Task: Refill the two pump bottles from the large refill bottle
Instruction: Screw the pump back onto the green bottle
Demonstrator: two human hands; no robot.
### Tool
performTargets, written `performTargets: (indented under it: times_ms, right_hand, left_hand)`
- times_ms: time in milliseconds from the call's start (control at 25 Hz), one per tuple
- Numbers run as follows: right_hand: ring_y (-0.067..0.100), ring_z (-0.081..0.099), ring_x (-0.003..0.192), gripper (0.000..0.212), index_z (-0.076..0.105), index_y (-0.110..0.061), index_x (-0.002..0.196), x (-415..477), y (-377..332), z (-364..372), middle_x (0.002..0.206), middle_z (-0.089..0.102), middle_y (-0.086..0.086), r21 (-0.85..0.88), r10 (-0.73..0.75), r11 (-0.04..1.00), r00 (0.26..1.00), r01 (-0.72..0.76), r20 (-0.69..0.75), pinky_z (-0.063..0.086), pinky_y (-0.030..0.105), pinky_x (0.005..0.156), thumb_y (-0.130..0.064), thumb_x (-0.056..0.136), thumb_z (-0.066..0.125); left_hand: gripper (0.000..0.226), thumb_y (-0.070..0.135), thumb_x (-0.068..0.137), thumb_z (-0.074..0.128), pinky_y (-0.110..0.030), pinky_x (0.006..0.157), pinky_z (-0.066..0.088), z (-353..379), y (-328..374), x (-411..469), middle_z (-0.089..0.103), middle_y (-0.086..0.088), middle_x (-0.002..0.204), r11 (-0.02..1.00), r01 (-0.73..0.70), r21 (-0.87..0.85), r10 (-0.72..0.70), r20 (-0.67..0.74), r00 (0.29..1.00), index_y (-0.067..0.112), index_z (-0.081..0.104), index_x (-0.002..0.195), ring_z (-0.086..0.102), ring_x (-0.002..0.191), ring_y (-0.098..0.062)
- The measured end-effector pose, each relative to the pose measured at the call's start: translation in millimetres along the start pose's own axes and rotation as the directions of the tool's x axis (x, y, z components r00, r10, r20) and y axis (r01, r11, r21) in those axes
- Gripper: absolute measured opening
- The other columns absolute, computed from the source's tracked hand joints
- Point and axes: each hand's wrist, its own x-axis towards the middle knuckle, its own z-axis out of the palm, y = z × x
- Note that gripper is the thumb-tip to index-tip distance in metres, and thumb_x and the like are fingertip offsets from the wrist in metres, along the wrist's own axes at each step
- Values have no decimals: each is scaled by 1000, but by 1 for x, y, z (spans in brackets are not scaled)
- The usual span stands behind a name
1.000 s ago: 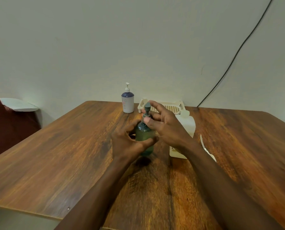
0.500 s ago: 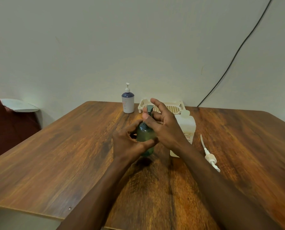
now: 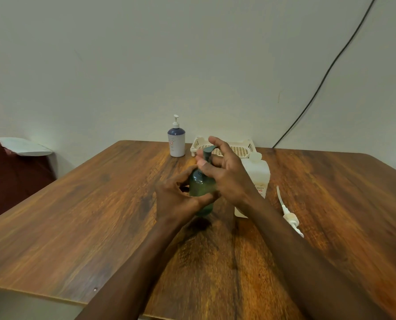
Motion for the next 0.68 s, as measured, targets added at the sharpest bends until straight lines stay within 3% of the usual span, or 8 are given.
performTargets:
  times_ms: [40, 120, 240, 320, 360, 440, 560, 680]
  right_hand:
    - [7, 66, 120, 69, 36, -32, 154, 0, -1, -3, 136, 68, 0, 41, 3, 999, 999, -5, 45, 56, 28, 98, -18, 96, 70]
    - [-2, 69, 108, 76, 42, -29, 151, 1, 1, -6, 124, 73, -4, -57, -57, 997, 998, 55, -34, 59, 23, 89, -12, 88, 80]
    - [-12, 69, 85, 74, 58, -28, 126, -4, -1, -2, 96, 71, -16, -244, -127, 968, 956, 62, -263, 57, 11, 67, -39, 64, 97]
    - [-8, 68, 81, 66, 60, -27, 117, -6, 0, 2, 88, 69, -15, -302, -164, 951, 939, 68, -304, 54, 9, 64, -49, 65, 94]
    - [-6, 67, 83, 60, 60, -28, 118, -7, 1, 3, 91, 69, -14, -317, -187, 944, 939, 90, -290, 53, 8, 66, -49, 71, 90]
    - [-6, 65, 101, 54, 58, -28, 130, -6, 0, 3, 114, 69, -11, -271, -160, 957, 970, 107, -181, 56, 11, 84, -42, 84, 82]
    - [6, 57, 131, 58, 49, -27, 149, -4, -2, 1, 143, 62, -5, -141, -37, 989, 999, 34, -12, 53, 32, 105, -19, 96, 71]
    - [2, 66, 118, 60, 58, -18, 142, -5, 0, 0, 132, 70, -1, -127, -65, 991, 992, 51, -111, 57, 31, 99, -9, 87, 79]
  left_hand:
    - [80, 55, 69, 85, -8, 80, 53, -2, 0, 0, 66, 23, 119, 1000, -3, 0, 3, -9, 1000, 23, 62, 138, 66, 105, 11]
    - [76, 53, 69, 87, -7, 81, 53, -3, 1, -1, 65, 27, 117, 1000, 6, 8, -6, -15, 1000, 25, 62, 135, 65, 105, 14]
    - [65, 52, 68, 89, -5, 76, 52, -1, 3, -3, 71, 21, 108, 999, 16, 30, -16, 2, 1000, 28, 67, 125, 66, 99, 13]
    - [63, 58, 68, 83, -6, 73, 53, 0, 4, -3, 69, 24, 103, 999, 18, 28, -18, 5, 1000, 27, 68, 121, 68, 96, 11]
    - [66, 60, 67, 81, -8, 74, 54, 0, 3, -2, 70, 22, 103, 999, 20, 25, -20, 0, 1000, 24, 70, 122, 68, 96, 8]
    - [75, 60, 68, 80, -9, 76, 54, -1, 0, 1, 72, 15, 111, 1000, 20, 19, -20, -21, 1000, 18, 69, 129, 68, 101, 7]
    - [85, 61, 69, 80, -6, 81, 52, -3, 0, 3, 68, 15, 123, 1000, 21, 18, -21, -24, 999, 16, 63, 139, 63, 105, 16]
    - [75, 58, 70, 84, -4, 82, 50, -4, 3, 1, 65, 33, 117, 999, 48, -6, -48, 22, 999, 27, 61, 134, 62, 105, 17]
